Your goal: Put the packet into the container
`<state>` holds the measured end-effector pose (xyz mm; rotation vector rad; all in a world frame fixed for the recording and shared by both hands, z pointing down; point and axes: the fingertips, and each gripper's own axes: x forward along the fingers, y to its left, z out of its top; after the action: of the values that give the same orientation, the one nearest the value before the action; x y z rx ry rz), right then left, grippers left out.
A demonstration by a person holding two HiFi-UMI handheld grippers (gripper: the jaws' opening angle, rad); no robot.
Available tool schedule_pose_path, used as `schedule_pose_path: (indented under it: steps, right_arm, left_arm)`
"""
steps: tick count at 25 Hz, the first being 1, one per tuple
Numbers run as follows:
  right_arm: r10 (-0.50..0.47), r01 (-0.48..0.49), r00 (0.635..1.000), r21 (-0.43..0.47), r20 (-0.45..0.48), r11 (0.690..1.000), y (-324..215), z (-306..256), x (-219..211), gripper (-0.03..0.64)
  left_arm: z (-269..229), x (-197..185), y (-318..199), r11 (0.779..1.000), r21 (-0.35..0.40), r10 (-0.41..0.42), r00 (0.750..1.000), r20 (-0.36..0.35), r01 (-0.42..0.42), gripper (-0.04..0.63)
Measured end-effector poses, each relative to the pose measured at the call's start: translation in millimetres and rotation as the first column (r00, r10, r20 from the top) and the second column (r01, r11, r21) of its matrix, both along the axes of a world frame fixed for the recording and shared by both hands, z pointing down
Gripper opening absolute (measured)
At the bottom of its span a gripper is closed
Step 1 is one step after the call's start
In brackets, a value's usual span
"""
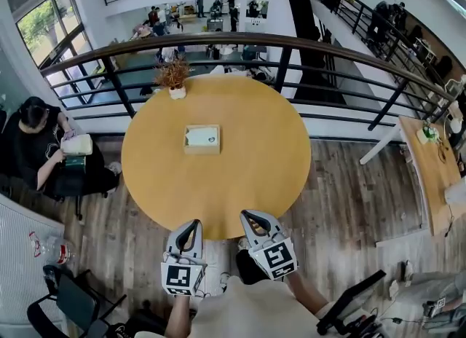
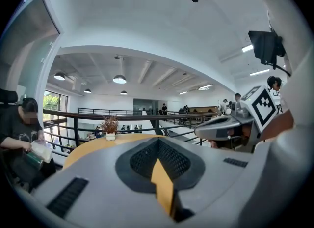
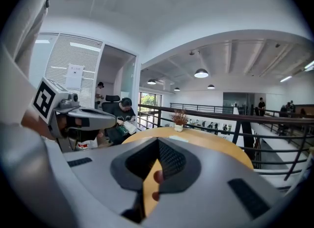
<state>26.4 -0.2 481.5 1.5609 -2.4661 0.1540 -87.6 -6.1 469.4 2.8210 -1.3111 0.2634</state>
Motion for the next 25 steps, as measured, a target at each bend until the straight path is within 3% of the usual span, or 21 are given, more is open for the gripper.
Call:
schedule_pose_path:
  steps: [5,25]
  right_arm:
    - [-0.009,0.008,0.999,-0.005,-0.041,1.000,16,2,-6,0.003]
    - [0.039,-0.037,0.998,0.054,-0.039,0.998,11,-17,-15,0.003]
  left_arm:
    - [-4,-1,11,1.000,0.004,0.002,1.000,-0.004,-0.002,0.005]
    - [-23,-22,26,0.999,0.052,-0.002,0.999,-0.033,0.003,0.006]
